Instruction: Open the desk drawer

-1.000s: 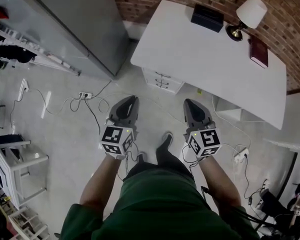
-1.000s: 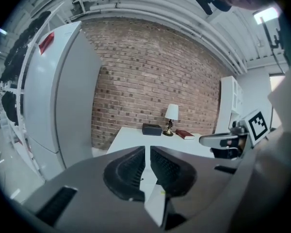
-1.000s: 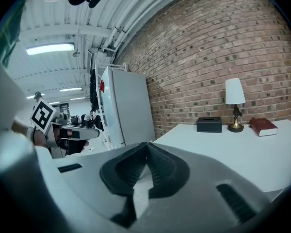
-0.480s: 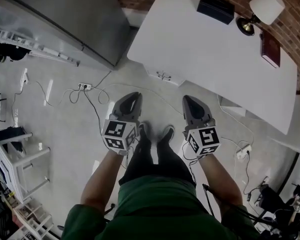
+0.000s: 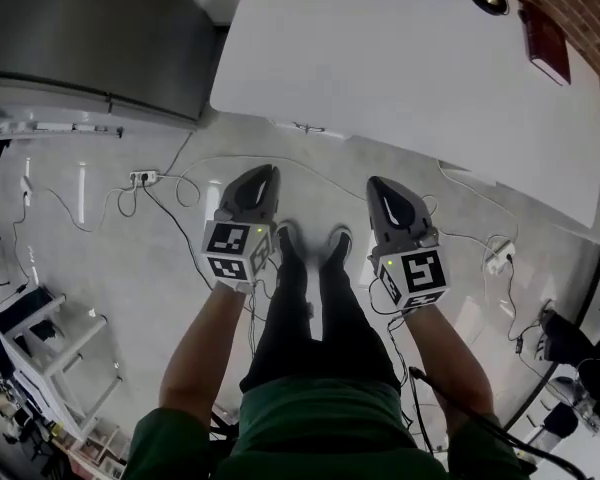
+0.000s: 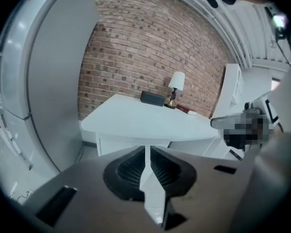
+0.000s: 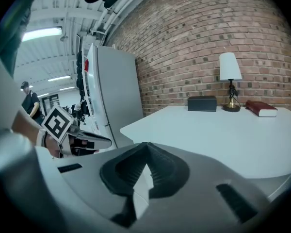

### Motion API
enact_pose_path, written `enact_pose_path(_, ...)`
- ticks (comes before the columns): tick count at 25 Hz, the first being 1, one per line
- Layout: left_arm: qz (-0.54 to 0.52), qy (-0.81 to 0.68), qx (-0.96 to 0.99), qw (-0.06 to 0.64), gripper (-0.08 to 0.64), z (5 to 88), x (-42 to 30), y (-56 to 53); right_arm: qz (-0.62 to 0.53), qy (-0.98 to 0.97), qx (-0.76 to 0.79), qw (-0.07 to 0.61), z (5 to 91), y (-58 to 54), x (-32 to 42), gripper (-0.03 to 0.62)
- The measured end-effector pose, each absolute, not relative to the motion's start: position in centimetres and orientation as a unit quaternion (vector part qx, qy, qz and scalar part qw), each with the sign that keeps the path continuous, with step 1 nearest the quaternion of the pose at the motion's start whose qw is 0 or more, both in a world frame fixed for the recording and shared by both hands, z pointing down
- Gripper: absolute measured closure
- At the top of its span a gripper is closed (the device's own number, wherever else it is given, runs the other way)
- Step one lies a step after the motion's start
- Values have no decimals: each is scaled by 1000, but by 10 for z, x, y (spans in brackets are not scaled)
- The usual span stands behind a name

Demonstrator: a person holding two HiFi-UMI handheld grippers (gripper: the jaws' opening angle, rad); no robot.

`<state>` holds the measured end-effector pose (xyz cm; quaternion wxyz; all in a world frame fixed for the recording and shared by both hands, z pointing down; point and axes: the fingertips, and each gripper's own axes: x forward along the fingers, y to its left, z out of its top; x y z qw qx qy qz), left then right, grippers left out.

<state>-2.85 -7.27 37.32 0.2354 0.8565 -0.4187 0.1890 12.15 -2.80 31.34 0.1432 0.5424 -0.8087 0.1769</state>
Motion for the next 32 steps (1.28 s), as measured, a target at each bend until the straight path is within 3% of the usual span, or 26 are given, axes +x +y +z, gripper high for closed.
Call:
enact_pose_path(17,193,-401,824,349,529,573,-24,-89,208,-805,538,139,434,-30,99,591)
enact_pose_path(25,199,-409,809,372,528,645,-29,-106,223,-812,518,152,486,-14,80,592)
enact_pose_path(32,118,-409,763,487,502,690,-28,-110,234,-812,511,158,506,1,80,591)
